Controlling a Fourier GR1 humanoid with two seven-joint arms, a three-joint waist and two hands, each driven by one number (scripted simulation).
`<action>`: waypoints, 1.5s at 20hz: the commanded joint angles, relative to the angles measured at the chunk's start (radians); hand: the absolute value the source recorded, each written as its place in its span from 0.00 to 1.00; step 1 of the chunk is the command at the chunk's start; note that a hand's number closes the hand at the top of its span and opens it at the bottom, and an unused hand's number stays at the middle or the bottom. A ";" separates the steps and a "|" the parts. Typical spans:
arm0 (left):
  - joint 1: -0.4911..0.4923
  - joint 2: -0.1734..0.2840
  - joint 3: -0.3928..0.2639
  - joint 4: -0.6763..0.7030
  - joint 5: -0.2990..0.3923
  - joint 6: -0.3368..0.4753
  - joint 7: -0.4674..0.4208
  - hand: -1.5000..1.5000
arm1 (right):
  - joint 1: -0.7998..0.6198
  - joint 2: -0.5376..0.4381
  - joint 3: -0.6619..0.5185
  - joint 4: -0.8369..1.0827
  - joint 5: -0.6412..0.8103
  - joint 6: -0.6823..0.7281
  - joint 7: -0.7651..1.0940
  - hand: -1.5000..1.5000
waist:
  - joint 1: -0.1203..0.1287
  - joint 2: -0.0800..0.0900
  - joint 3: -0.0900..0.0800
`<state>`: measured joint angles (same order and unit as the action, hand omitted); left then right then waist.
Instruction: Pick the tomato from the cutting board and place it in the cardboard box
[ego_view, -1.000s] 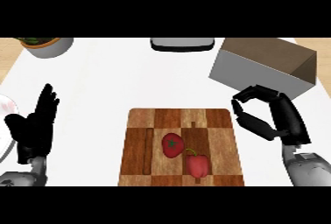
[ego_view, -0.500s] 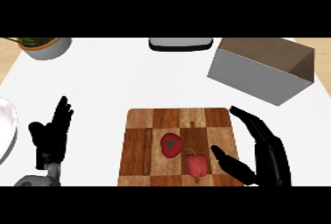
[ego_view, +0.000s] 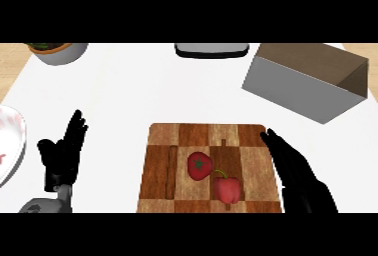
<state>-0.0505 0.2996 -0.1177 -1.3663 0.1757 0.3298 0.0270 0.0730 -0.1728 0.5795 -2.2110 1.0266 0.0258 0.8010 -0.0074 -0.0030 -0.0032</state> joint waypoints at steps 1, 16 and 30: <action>-0.052 -0.012 0.023 0.075 0.002 -0.023 -0.026 0.50 | -0.121 0.075 0.024 0.039 0.001 0.199 0.156 0.00 | 0.010 0.006 0.001; -0.024 -0.061 -0.002 0.054 -0.040 -0.006 -0.040 0.50 | -0.292 0.172 0.143 0.279 -0.102 0.276 0.522 0.00 | 0.020 0.004 0.002; -0.082 -0.029 0.048 0.087 -0.028 -0.057 -0.012 0.50 | -0.486 0.172 0.188 0.463 -0.236 0.168 0.671 0.00 | 0.022 0.004 0.001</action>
<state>-0.1117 0.2650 -0.0784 -1.2985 0.1444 0.2897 0.0139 -0.3430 -0.0199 0.7353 -1.8054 0.8348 0.2000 1.2148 0.0123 -0.0003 -0.0012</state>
